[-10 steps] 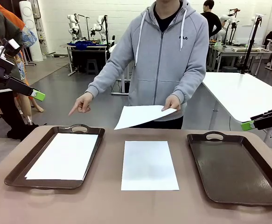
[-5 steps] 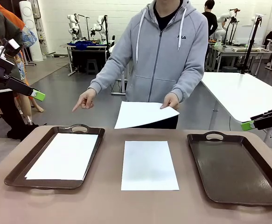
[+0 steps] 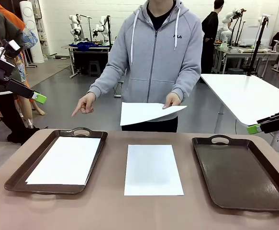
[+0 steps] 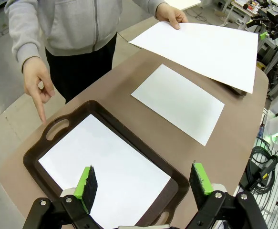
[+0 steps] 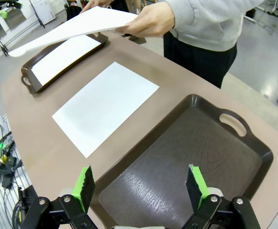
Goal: Sort the A4 documents.
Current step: Receive the A4 Paper.
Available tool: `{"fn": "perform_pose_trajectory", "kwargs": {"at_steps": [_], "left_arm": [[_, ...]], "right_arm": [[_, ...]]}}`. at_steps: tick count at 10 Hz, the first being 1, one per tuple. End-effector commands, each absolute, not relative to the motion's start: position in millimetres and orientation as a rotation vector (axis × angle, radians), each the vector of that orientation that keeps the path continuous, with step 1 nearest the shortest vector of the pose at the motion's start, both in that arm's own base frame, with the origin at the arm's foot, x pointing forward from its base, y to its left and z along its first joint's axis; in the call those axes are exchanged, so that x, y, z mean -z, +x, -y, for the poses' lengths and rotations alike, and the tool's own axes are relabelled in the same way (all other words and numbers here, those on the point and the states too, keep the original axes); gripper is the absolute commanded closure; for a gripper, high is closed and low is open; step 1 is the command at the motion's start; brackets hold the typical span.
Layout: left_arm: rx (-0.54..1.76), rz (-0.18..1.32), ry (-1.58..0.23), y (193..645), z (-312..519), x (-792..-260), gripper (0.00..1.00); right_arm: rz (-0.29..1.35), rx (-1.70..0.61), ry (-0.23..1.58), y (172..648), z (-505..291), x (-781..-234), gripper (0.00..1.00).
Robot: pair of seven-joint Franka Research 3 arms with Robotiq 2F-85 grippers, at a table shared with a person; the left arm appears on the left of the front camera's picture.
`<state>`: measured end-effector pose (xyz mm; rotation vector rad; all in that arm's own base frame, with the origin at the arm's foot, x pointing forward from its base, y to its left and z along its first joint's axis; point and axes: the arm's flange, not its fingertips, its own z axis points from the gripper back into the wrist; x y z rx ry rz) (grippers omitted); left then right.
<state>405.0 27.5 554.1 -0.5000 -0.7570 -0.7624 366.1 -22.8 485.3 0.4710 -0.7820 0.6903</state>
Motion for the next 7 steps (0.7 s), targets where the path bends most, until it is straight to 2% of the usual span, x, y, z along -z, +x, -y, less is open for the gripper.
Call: {"fn": "perform_pose_trajectory", "kwargs": {"at_steps": [1,7], "left_arm": [[0.77,0.773,-0.51,404.7,-27.9,-552.6,0.0],[0.77,0.773,-0.51,404.7,-27.9,-552.6,0.0]], "right_arm": [[0.802,-0.699,0.496,369.5,22.7,-481.8,0.0],[0.802,-0.699,0.496,369.5,22.7,-481.8,0.0]]}}
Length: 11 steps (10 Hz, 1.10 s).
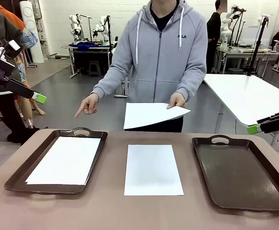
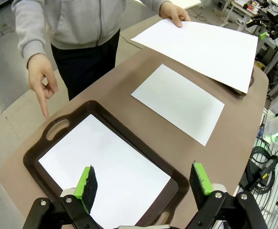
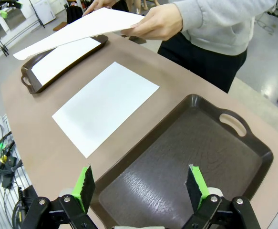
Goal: Sort the A4 documents.
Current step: Receive the A4 Paper.
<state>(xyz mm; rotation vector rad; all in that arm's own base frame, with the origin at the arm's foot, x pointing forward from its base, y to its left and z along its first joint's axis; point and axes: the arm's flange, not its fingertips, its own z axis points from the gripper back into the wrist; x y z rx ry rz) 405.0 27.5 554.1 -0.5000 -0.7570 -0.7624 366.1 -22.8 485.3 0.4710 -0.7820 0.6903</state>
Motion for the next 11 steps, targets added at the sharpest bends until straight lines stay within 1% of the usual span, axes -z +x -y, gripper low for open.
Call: {"fn": "perform_pose_trajectory", "kwargs": {"at_steps": [1,11], "left_arm": [[0.77,0.773,-0.51,404.7,-27.9,-552.6,0.0],[0.77,0.773,-0.51,404.7,-27.9,-552.6,0.0]], "right_arm": [[0.802,-0.699,0.496,369.5,22.7,-481.8,0.0],[0.802,-0.699,0.496,369.5,22.7,-481.8,0.0]]}}
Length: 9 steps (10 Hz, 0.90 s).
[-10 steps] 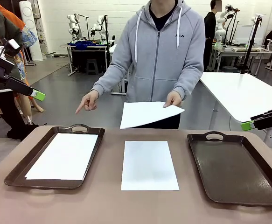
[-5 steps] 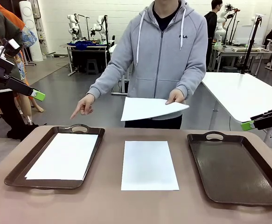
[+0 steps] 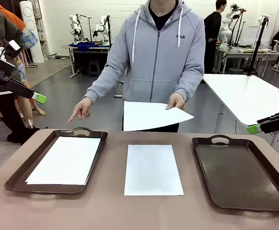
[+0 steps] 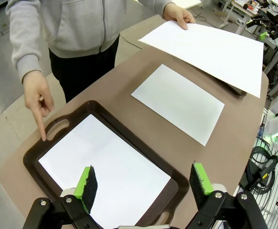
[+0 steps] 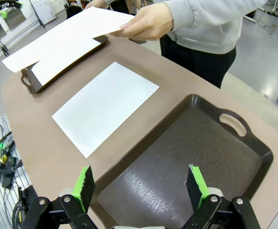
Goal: Sort the A4 documents.
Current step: Receive the A4 Paper.
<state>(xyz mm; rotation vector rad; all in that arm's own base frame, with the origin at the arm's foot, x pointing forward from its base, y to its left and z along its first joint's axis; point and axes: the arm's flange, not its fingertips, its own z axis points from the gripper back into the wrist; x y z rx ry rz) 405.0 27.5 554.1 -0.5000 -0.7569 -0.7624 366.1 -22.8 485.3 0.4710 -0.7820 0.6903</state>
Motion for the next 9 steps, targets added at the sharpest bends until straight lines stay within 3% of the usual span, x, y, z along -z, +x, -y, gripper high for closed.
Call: {"fn": "perform_pose_trajectory", "kwargs": {"at_steps": [1,4,9], "left_arm": [[0.762,0.757,-0.5,405.0,-27.5,-554.1,0.0],[0.627,0.763,-0.619,422.3,-0.1,-553.9,0.0],[0.392,0.385,-0.944,446.0,82.1,-501.6,0.0]], "right_arm": [[0.802,-0.699,0.496,369.5,22.7,-481.8,0.0],[0.802,-0.699,0.496,369.5,22.7,-481.8,0.0],[0.802,-0.699,0.496,369.5,22.7,-481.8,0.0]]}}
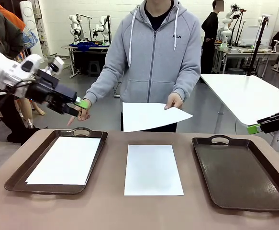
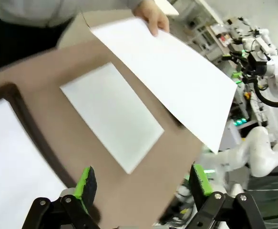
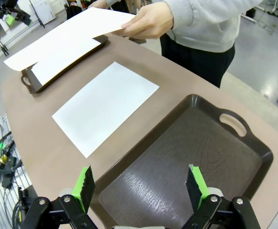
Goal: Sort the A4 documents.
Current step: Receive the A4 Paper.
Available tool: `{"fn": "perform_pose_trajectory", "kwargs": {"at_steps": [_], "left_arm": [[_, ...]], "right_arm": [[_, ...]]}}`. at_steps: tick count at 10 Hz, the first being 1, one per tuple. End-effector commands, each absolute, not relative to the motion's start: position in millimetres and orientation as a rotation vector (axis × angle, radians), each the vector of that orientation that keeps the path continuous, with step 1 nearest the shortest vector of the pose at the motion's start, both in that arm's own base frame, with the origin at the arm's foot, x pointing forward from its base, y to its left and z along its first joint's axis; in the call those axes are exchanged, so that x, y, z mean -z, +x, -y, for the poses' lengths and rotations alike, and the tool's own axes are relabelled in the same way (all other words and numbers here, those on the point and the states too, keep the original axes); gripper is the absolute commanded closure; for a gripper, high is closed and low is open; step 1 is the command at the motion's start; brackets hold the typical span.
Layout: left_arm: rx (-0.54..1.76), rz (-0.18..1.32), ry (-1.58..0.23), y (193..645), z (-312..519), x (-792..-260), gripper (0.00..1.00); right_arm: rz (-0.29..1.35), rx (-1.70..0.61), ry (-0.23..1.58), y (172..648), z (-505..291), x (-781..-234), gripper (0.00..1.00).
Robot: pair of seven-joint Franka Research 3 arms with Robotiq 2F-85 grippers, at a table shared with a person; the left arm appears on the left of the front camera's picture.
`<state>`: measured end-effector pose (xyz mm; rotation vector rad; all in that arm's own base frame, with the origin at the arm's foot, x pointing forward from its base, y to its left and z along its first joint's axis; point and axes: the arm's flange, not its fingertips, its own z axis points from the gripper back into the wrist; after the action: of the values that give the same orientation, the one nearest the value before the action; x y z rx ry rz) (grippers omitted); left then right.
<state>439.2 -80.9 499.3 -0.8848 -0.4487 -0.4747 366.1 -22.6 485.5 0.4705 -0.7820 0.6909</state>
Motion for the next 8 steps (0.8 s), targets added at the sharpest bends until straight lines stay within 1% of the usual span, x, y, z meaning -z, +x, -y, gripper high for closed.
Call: {"fn": "perform_pose_trajectory", "kwargs": {"at_steps": [1,2,3,4,5,6,8], "left_arm": [[0.355,0.297,-1.007,448.0,93.5,-489.2,0.0],[0.299,0.221,-1.086,455.6,103.4,-475.1,0.0],[0.233,0.165,-1.214,463.3,108.5,-460.9,0.0],[0.165,0.117,-1.29,470.1,112.9,-446.5,0.0],[0.145,0.103,-1.34,475.3,118.5,-437.6,0.0],[0.135,0.127,-1.398,482.4,123.5,-432.5,0.0],[0.13,0.117,-1.427,494.4,139.0,-422.0,0.0]], "right_arm": [[0.802,-0.699,0.496,369.5,22.7,-481.8,0.0],[0.802,-0.699,0.496,369.5,22.7,-481.8,0.0],[0.802,-0.699,0.496,369.5,22.7,-481.8,0.0],[0.802,-0.699,0.496,369.5,22.7,-481.8,0.0],[0.802,-0.699,0.496,369.5,22.7,-481.8,0.0],[0.802,-0.699,0.496,369.5,22.7,-481.8,0.0],[0.802,-0.699,0.496,369.5,22.7,-481.8,0.0]]}}
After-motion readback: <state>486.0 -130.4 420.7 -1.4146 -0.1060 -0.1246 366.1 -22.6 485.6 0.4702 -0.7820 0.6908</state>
